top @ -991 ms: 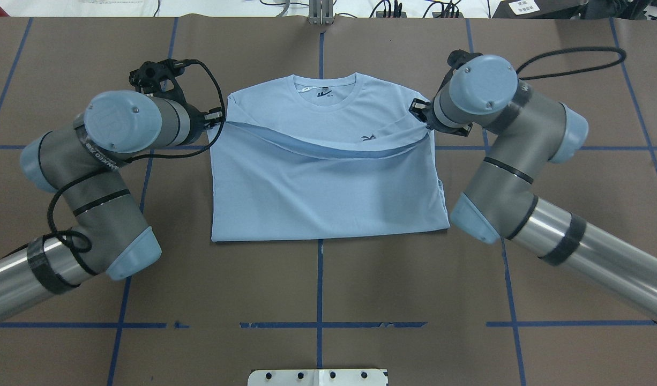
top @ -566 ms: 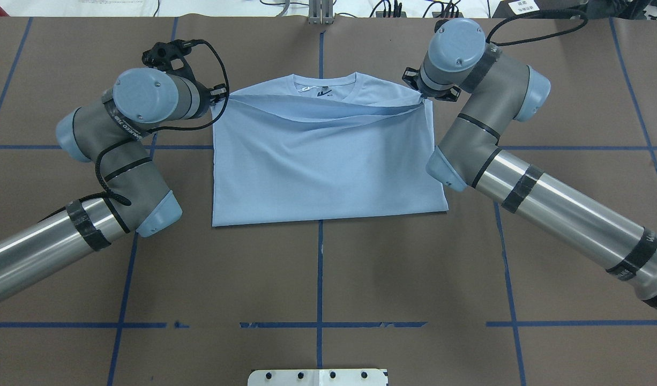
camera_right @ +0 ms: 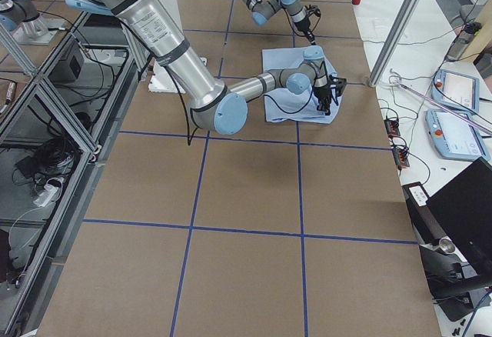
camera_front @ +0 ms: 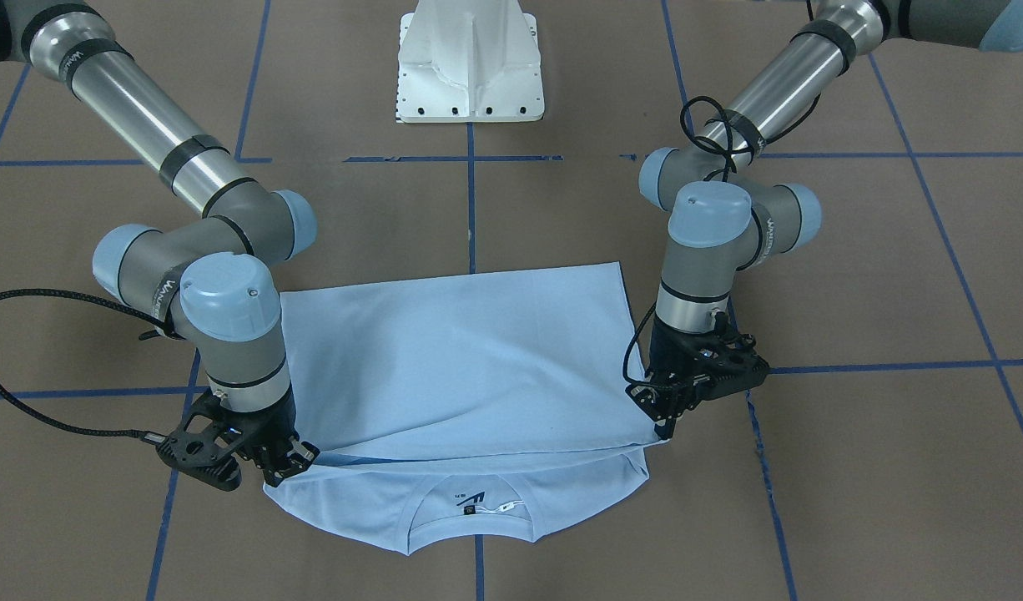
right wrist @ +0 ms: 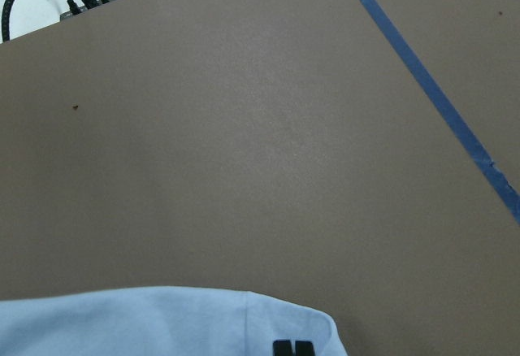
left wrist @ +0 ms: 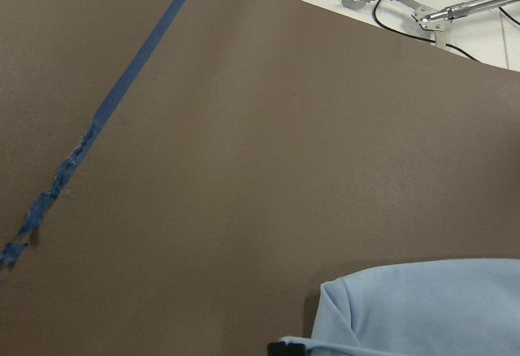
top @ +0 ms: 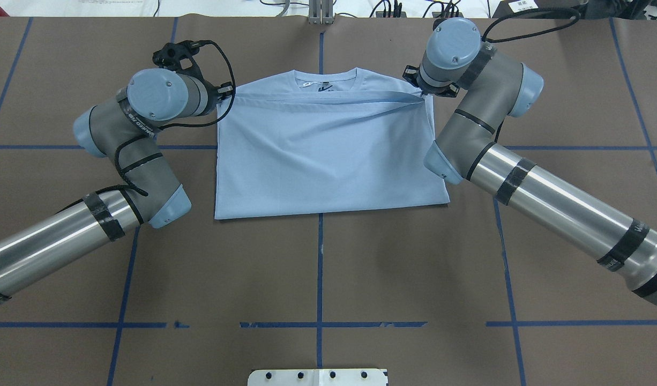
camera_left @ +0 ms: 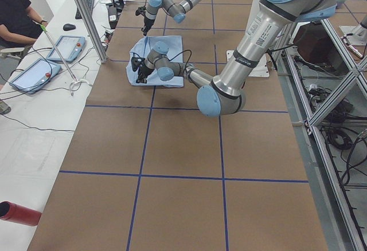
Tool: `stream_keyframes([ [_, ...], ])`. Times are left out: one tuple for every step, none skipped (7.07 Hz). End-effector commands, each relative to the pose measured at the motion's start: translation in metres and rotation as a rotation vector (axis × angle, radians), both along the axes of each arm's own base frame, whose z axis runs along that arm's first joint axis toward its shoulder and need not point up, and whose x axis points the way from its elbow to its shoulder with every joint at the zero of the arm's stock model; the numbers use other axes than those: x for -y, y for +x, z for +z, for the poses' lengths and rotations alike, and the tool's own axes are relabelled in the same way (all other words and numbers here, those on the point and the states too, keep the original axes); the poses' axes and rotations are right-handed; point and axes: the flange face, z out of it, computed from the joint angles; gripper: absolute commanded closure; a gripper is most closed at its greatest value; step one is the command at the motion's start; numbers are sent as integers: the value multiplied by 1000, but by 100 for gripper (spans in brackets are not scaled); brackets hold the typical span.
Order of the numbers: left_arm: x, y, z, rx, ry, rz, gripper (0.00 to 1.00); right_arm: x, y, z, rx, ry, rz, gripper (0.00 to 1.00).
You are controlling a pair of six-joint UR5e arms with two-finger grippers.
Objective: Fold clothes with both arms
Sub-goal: 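Lift the hem with both grippers and fold it toward the collar, then lay the hem down near the collar and open both grippers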
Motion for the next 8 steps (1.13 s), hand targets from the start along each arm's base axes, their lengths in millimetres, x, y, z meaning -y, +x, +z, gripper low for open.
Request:
stream_keyframes([
  [2, 2, 2, -6, 4, -1, 100, 11, 15, 0, -23, 29, -17, 100],
  [2, 2, 2, -7, 3, -1, 100, 16, 24, 1, -30, 38, -25, 100],
  [2, 2, 1, -9, 3, -2, 100, 13, 23, 9, -40, 33, -33, 100],
  [2, 2, 2, -7, 3, -1, 90, 13, 23, 10, -42, 34, -35, 100],
  [2, 2, 1, -7, 5, -1, 81, 13, 22, 21, -58, 27, -40, 100],
  [3, 1, 1, -9, 5, -3, 73, 13, 22, 24, -63, 25, -43, 100],
  [2, 1, -1, -13, 5, -5, 72, 13, 22, 24, -64, 26, -42, 100],
  [2, 0, 0, -13, 5, -3, 72, 13, 22, 24, -63, 25, -43, 100],
])
